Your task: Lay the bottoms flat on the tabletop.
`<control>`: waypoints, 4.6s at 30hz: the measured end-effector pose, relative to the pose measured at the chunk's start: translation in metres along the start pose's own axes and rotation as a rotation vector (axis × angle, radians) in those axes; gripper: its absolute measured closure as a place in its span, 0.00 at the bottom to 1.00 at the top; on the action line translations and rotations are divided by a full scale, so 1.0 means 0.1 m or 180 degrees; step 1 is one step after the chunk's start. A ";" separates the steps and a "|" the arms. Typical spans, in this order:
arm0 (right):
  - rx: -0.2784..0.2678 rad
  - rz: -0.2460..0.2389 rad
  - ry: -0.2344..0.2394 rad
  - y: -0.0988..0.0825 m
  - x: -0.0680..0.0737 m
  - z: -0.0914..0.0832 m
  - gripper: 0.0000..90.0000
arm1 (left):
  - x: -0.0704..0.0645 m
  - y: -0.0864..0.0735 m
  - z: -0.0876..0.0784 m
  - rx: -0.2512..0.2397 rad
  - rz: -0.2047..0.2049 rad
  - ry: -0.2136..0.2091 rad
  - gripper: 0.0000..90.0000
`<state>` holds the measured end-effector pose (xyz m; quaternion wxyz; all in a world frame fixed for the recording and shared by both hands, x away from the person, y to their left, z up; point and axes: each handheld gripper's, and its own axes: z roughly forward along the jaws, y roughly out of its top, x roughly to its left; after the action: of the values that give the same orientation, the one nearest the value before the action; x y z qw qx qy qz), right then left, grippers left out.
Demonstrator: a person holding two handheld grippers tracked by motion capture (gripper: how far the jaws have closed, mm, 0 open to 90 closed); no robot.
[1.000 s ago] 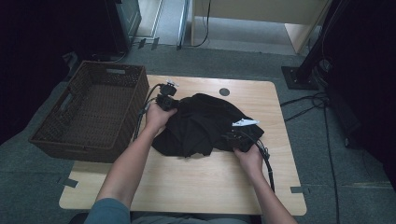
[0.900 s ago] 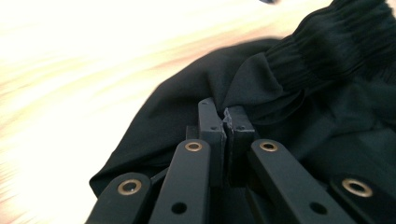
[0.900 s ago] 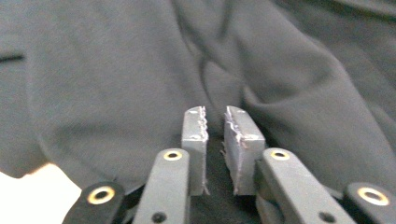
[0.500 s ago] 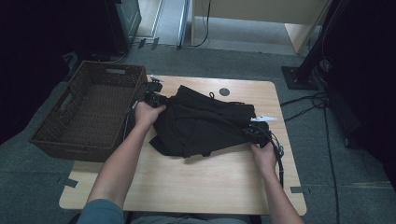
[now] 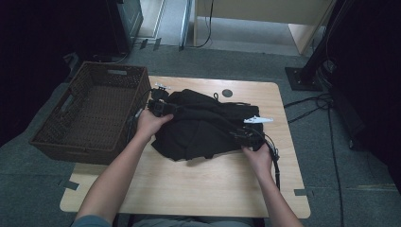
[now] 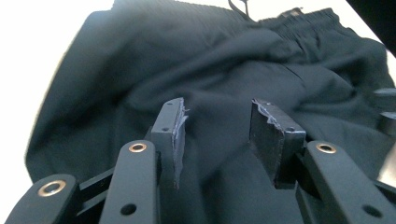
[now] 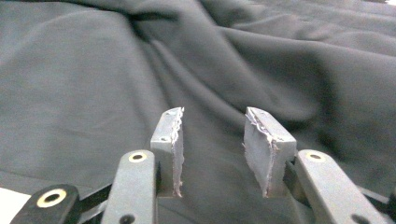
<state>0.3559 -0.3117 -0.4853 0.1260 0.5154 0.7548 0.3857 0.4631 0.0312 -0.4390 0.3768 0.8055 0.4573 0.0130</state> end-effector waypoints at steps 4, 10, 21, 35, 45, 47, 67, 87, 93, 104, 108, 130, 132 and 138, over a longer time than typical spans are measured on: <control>-0.0015 -0.0058 0.0169 0.04 0.14 0.04 0.59 | -0.12 -0.15 -0.03 0.0069 0.0137 0.0100 0.56; 0.0007 -0.0099 0.0400 0.08 0.34 0.10 0.56 | -0.27 -0.41 -0.09 0.0044 0.0219 0.0104 0.53; -0.0004 -0.0288 0.0613 0.10 0.73 0.28 0.39 | -0.35 -0.87 -0.13 0.0029 0.0238 0.0219 0.48; 0.0044 -0.0458 0.0401 -0.06 0.88 0.58 0.44 | -0.32 -1.08 0.07 0.0025 0.0367 0.0404 0.52; 0.0015 -0.0670 0.0260 -0.10 0.83 0.51 0.86 | -0.31 -1.10 0.05 -0.0029 0.0191 0.0075 0.90; 0.0080 -0.0572 0.0316 -0.06 0.78 0.46 0.94 | -0.30 -1.08 -0.01 -0.0112 0.0142 0.0020 0.93; 0.0068 0.0102 -0.0055 -0.03 -0.16 -0.20 0.98 | -0.08 -0.90 -0.48 -0.0521 -0.0163 0.0238 0.95; -0.0285 0.0320 -0.0161 -0.07 -0.34 -0.45 0.74 | -0.17 -0.75 -0.45 -0.0560 -0.0090 -0.0061 0.62; -0.0339 0.0036 0.0155 0.05 0.07 -0.35 0.67 | -0.30 -0.64 -0.32 -0.0418 0.0100 -0.0087 0.48; 0.0109 -0.0107 0.0092 -0.07 0.27 0.24 0.51 | -0.36 -0.60 0.16 0.0034 0.0304 -0.0099 0.65; 0.0115 -0.0224 -0.0011 -0.14 0.28 0.33 0.51 | -0.36 -0.62 0.22 0.0208 0.0496 0.0052 0.90; 0.0118 -0.0150 -0.0218 -0.14 0.00 0.02 1.00 | -0.09 -0.59 -0.32 -0.0342 0.0027 -0.0158 0.98; 0.0062 -0.0112 -0.0214 -0.11 -0.02 -0.05 1.00 | -0.09 -0.60 -0.33 -0.0345 0.0027 -0.0158 0.97; -0.0096 0.0001 -0.0282 -0.08 -0.15 -0.23 1.00 | -0.07 -0.58 -0.42 -0.0374 0.0048 -0.0197 1.00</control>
<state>0.3435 -0.3366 -0.4780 0.1669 0.5302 0.7425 0.3739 0.4010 0.0678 -0.4429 0.4372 0.7855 0.4377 0.0177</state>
